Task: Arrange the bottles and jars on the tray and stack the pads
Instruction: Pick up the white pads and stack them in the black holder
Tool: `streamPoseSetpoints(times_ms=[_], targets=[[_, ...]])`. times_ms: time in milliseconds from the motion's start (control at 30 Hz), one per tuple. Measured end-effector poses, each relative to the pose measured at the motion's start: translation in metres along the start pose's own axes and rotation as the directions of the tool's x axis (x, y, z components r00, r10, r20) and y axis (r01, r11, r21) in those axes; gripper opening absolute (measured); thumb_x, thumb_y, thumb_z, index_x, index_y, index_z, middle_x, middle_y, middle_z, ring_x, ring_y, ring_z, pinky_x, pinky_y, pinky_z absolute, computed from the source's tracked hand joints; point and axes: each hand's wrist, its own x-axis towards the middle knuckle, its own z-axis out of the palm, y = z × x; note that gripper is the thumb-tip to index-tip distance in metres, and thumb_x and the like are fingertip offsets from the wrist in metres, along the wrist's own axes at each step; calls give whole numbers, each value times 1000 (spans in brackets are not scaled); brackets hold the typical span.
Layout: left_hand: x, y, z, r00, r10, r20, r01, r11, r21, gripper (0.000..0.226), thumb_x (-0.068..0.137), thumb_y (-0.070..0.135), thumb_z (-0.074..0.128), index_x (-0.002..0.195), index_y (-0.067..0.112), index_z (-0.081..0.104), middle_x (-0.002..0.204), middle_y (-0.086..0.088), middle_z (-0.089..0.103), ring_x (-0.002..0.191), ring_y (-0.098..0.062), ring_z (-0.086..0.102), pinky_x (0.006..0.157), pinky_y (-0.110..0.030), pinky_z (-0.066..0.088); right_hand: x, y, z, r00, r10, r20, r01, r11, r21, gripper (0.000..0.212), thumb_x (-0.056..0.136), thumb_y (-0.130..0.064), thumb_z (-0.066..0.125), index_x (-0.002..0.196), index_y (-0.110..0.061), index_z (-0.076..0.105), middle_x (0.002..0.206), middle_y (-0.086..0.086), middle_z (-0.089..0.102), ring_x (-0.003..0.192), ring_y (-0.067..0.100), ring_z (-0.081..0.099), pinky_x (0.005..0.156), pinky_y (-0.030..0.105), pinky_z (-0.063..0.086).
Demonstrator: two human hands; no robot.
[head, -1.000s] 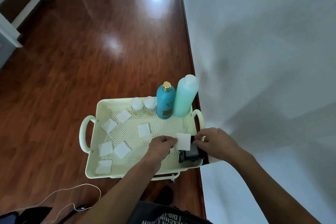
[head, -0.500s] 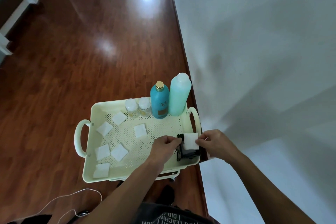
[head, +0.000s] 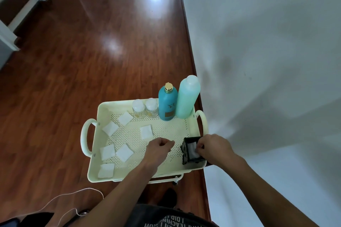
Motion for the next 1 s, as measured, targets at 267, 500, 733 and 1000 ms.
streamPoseSetpoints(times_ms=[267, 500, 733, 1000], targets=[[4, -5, -8, 1000, 17, -11, -17, 1000, -12, 17, 86, 34, 75, 83, 17, 74, 78, 3, 73, 71, -7, 65, 61, -24, 47, -3, -4, -7, 992, -63, -105, 37, 971, -238, 31, 98, -46, 48, 98, -24, 70, 87, 1, 69, 70, 21, 57, 62, 29, 40], [5, -5, -8, 1000, 6, -4, -6, 1000, -18, 19, 87, 33, 74, 86, 15, 73, 80, 2, 73, 73, -8, 65, 61, -24, 48, -8, -3, -8, 997, -83, 4, 82, 974, -210, 25, 99, -41, 48, 106, -33, 71, 97, 1, 71, 88, 25, 68, 68, 29, 42], [6, -10, -14, 1000, 2, -10, -2, 1000, -20, 21, 87, 32, 75, 89, 11, 73, 81, 2, 73, 75, -8, 67, 63, -24, 48, -3, -8, -7, 993, -62, 96, 84, 966, -246, 32, 98, -29, 42, 106, -26, 72, 98, 3, 71, 87, 26, 68, 66, 28, 42], [15, -27, -54, 992, 68, -105, -35, 957, 287, 16, 87, 41, 70, 84, 25, 68, 79, 8, 69, 74, -12, 65, 61, -27, 45, 12, -34, -40, 982, -178, -70, 172, 981, -89, 25, 97, -47, 52, 103, -31, 70, 95, -5, 71, 77, 16, 56, 66, 29, 41]])
